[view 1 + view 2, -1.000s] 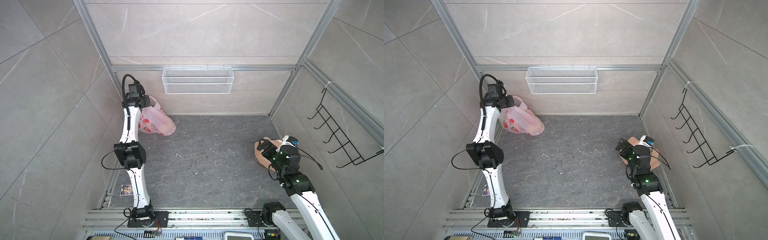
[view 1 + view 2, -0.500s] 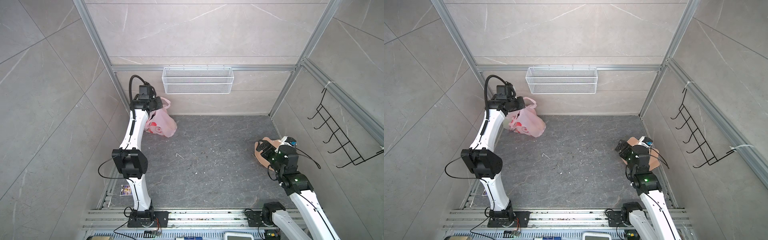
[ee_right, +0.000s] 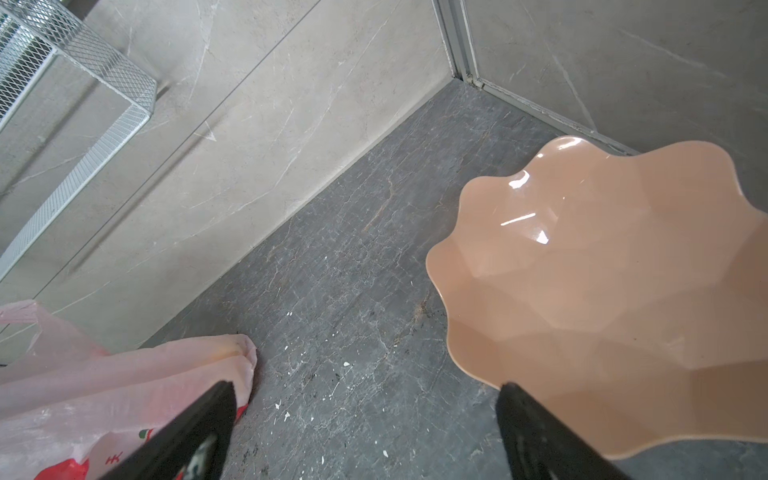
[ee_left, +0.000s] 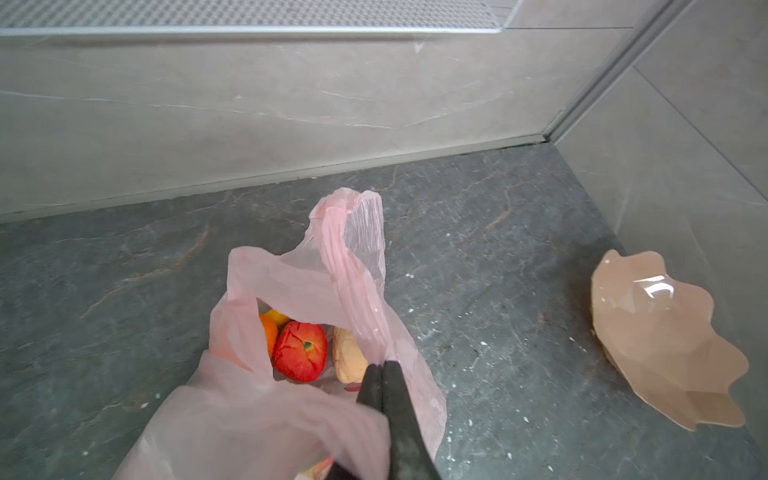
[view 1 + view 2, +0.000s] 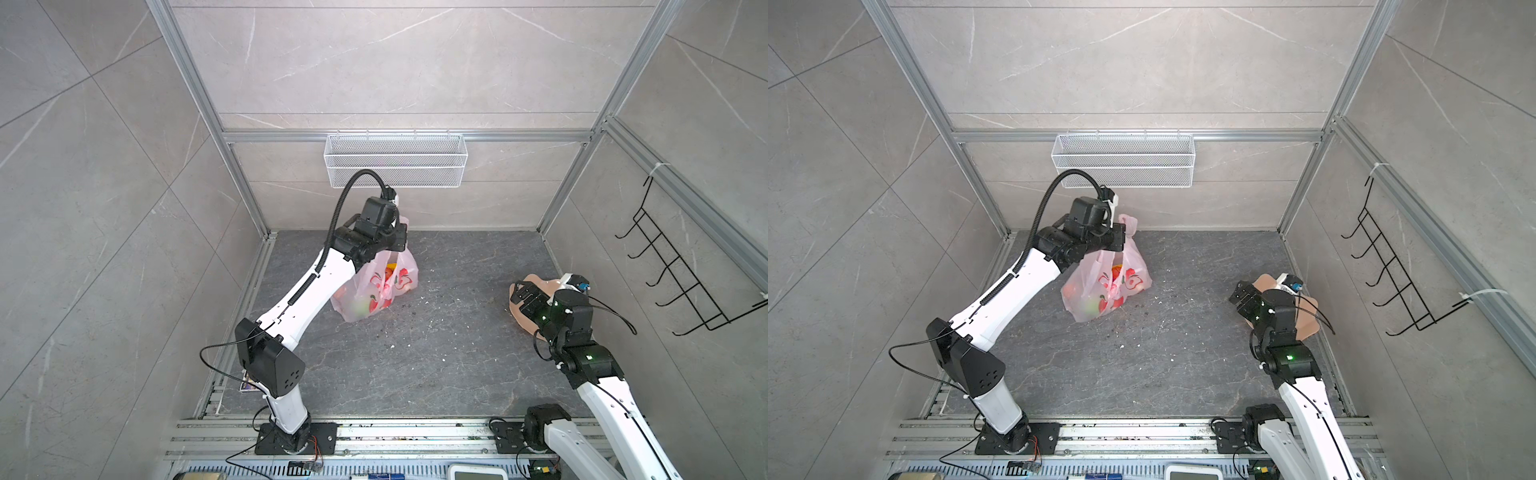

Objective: Take the fake fruits out of the plastic bag
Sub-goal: 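Grasp the bag handle with the left gripper and drag it toward the table center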

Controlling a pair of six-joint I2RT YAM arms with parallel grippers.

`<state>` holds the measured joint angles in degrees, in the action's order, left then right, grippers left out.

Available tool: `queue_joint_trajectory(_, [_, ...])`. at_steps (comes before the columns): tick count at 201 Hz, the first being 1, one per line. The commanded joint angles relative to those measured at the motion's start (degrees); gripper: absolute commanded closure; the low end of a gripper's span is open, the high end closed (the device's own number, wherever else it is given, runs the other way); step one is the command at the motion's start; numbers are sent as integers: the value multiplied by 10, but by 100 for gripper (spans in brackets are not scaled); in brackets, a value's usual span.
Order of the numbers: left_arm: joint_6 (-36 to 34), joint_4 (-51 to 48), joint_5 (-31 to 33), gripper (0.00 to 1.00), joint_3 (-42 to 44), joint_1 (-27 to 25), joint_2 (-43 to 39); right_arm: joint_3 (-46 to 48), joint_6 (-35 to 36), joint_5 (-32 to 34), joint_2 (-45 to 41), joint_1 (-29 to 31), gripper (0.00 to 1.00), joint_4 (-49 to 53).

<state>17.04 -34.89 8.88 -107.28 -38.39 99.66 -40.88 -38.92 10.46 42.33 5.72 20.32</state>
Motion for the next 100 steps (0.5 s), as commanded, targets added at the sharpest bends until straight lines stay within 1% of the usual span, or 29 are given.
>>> queue_joint_trajectory(1, [28,60,22,100,0,-50,-30,8,-11,-4,4,1,1,-3])
queue_joint_trajectory(26, [32,81,34,100,-1,-107,-18,9,-12,-7,5,1,1,-2])
queue_joint_trajectory(41, [32,90,38,100,1,-132,-12,9,-12,-8,3,1,1,0])
queue_joint_trajectory(77, [32,107,45,100,31,-166,-18,5,-11,-16,6,1,1,7])
queue_joint_trajectory(100, [31,108,43,100,55,-171,-29,-19,-3,-35,26,1,0,30])
